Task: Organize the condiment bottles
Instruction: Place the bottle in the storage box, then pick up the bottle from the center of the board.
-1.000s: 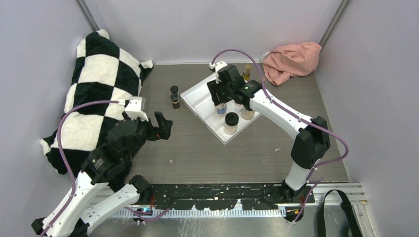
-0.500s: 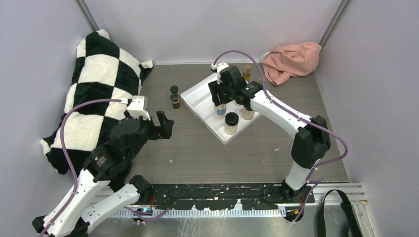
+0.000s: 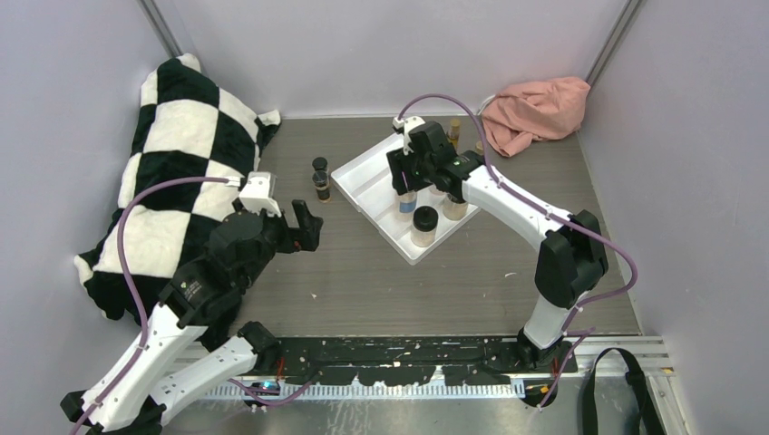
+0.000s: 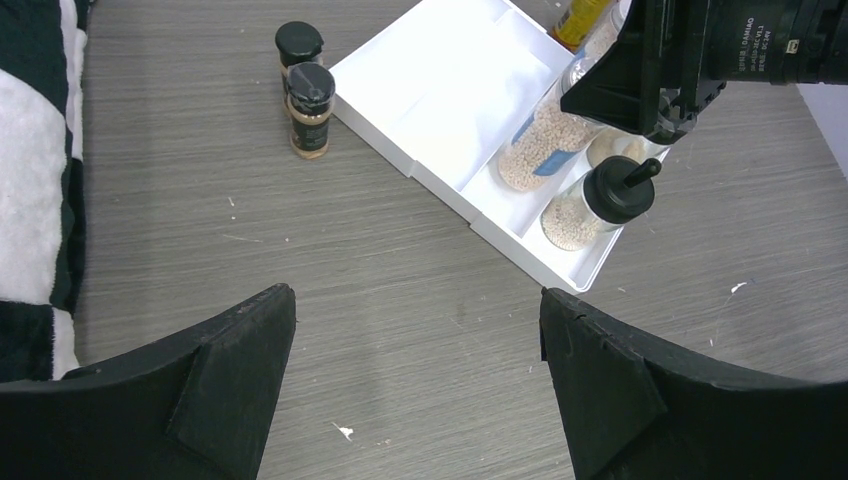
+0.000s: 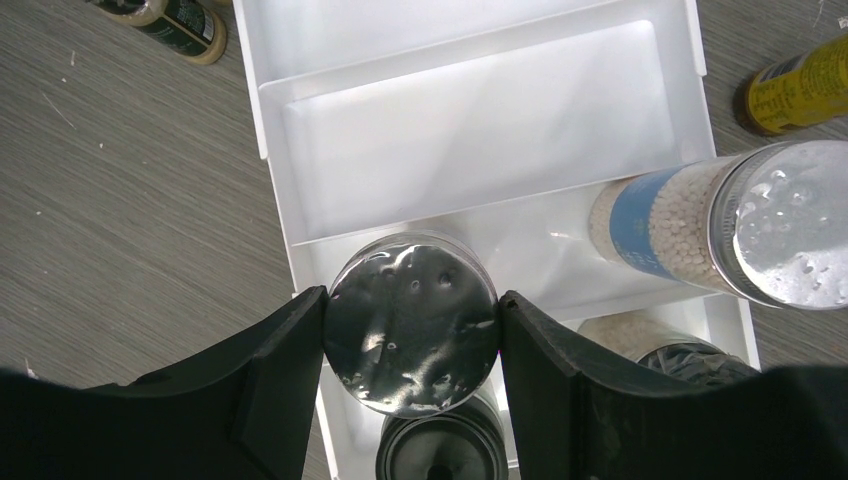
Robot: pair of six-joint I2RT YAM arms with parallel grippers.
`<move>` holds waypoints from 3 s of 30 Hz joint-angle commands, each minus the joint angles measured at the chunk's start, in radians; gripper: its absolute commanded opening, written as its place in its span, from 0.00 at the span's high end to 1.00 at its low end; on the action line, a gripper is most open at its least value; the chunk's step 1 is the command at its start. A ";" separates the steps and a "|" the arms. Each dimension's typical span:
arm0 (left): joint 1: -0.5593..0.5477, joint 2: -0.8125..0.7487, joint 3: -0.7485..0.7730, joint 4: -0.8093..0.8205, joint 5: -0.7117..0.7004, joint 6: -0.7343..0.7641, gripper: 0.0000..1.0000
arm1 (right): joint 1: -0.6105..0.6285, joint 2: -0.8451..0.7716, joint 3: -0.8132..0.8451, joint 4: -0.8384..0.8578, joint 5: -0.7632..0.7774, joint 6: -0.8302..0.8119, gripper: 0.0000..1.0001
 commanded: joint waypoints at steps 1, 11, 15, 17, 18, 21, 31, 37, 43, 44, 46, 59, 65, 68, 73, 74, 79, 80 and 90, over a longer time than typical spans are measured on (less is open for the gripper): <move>-0.002 0.005 0.000 0.055 -0.016 0.010 0.08 | -0.007 -0.010 0.005 0.103 -0.028 0.014 0.99; -0.002 0.010 -0.005 0.063 -0.020 0.018 0.08 | -0.012 0.013 -0.008 0.113 -0.035 0.018 0.99; -0.002 0.007 -0.008 0.061 -0.019 0.019 0.08 | -0.012 0.015 -0.015 0.112 -0.035 0.019 0.99; -0.002 0.004 -0.009 0.063 -0.018 0.018 0.08 | -0.011 0.013 -0.019 0.112 -0.035 0.020 0.99; -0.002 0.003 -0.010 0.062 -0.018 0.019 0.08 | -0.011 0.015 -0.021 0.112 -0.035 0.021 0.99; -0.002 0.001 -0.012 0.060 -0.018 0.018 0.08 | -0.012 0.015 -0.028 0.111 -0.035 0.023 0.99; -0.002 0.001 -0.011 0.059 -0.018 0.007 0.06 | -0.011 0.007 -0.042 0.101 -0.074 0.034 0.47; -0.002 0.008 -0.001 0.057 -0.019 0.003 0.06 | -0.010 0.004 -0.023 0.084 -0.082 0.030 0.29; -0.001 0.000 -0.001 0.051 -0.020 -0.002 0.06 | -0.008 0.009 -0.003 0.073 -0.097 0.034 0.23; -0.002 -0.001 -0.002 0.049 -0.022 -0.003 0.06 | -0.007 0.008 -0.003 0.073 -0.097 0.034 0.23; -0.002 -0.004 -0.001 0.047 -0.023 -0.003 0.06 | -0.005 0.007 0.004 0.072 -0.095 0.035 0.23; -0.002 0.002 0.026 0.038 -0.024 -0.003 0.05 | -0.001 0.009 0.150 0.003 -0.076 0.009 0.21; -0.002 0.008 0.036 0.031 -0.037 -0.001 0.05 | 0.000 0.018 0.238 -0.008 0.003 0.004 0.19; -0.002 0.013 0.042 0.027 -0.036 -0.005 0.05 | -0.002 0.029 0.289 -0.027 0.095 0.006 0.18; -0.002 0.023 0.049 0.024 -0.034 -0.009 0.05 | -0.045 0.039 0.324 -0.040 0.287 0.041 0.17; -0.002 0.025 0.052 0.021 -0.034 -0.009 0.05 | -0.064 0.042 0.330 -0.047 0.312 0.056 0.17; -0.002 0.027 0.049 0.018 -0.030 -0.007 0.04 | -0.168 0.076 0.342 -0.088 0.417 0.146 0.17; -0.002 0.027 0.049 0.020 -0.031 -0.006 0.04 | -0.189 0.088 0.346 -0.099 0.427 0.157 0.17; -0.001 0.035 0.034 0.027 -0.040 0.006 0.04 | -0.292 0.157 0.326 -0.114 0.443 0.226 0.19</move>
